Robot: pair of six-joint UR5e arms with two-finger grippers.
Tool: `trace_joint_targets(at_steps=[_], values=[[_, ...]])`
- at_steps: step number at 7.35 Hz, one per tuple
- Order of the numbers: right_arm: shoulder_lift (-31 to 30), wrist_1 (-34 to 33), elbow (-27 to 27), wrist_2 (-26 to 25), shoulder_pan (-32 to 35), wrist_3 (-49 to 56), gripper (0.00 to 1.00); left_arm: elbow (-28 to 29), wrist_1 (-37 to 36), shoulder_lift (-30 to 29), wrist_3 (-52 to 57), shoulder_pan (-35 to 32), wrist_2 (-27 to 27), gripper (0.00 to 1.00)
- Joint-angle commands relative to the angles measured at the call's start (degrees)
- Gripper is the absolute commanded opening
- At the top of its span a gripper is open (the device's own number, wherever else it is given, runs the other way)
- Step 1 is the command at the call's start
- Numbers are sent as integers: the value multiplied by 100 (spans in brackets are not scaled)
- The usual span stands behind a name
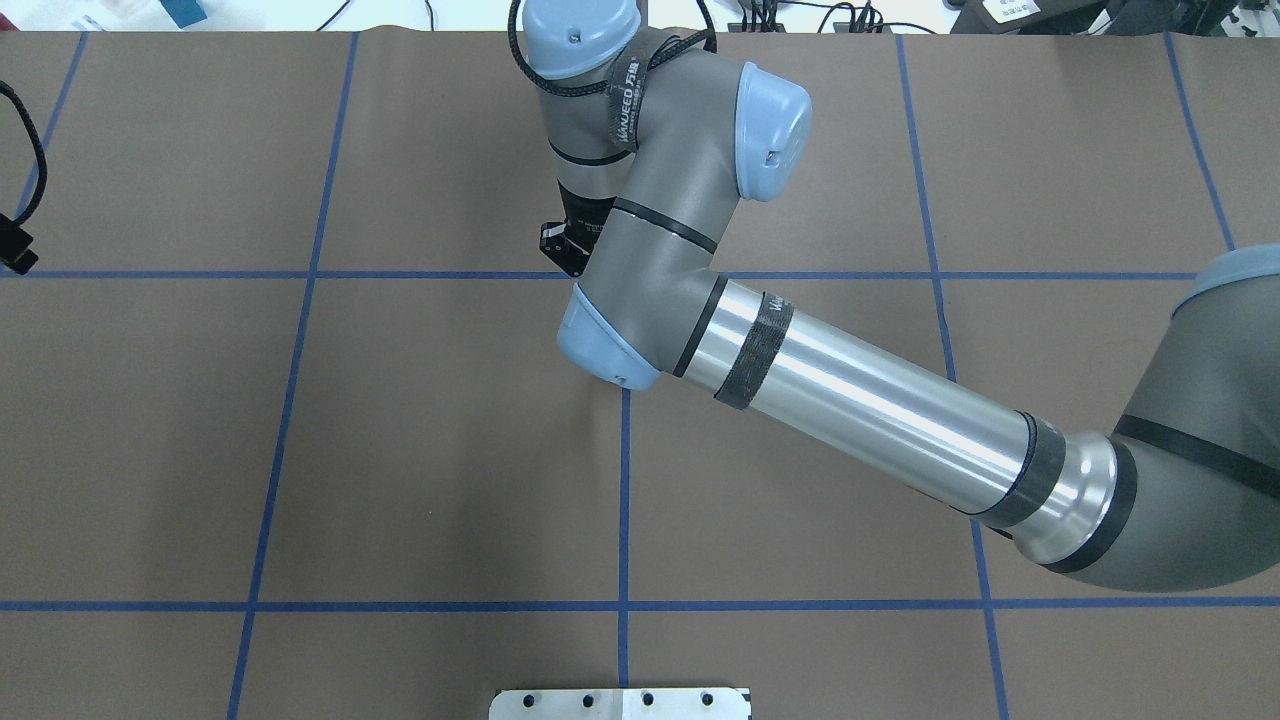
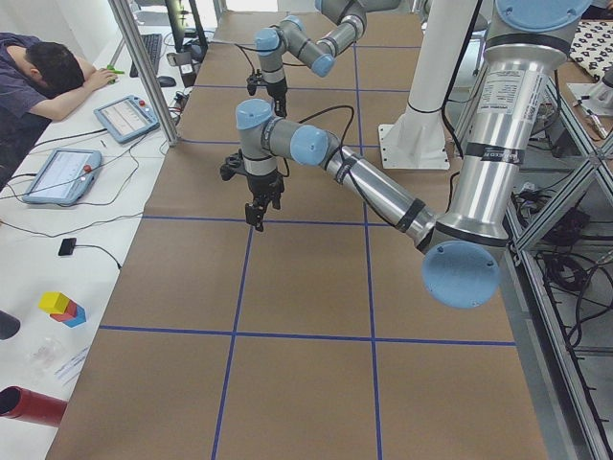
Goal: Assemble PPR valve and pipe with both arms
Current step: 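Lower the chrome fitting onto the valve top and press it in with the right gripper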
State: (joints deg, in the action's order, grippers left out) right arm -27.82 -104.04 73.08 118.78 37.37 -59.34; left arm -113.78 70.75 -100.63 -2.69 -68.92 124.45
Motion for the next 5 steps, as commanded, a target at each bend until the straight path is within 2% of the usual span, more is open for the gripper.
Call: trace_joint_targets(at_steps=[1, 5], values=[[-13, -2, 4, 13, 15, 1, 0, -3, 0, 0, -12, 10, 0, 100], [-56, -2, 4, 5, 16, 1, 0, -3, 0, 0, -12, 10, 0, 100]])
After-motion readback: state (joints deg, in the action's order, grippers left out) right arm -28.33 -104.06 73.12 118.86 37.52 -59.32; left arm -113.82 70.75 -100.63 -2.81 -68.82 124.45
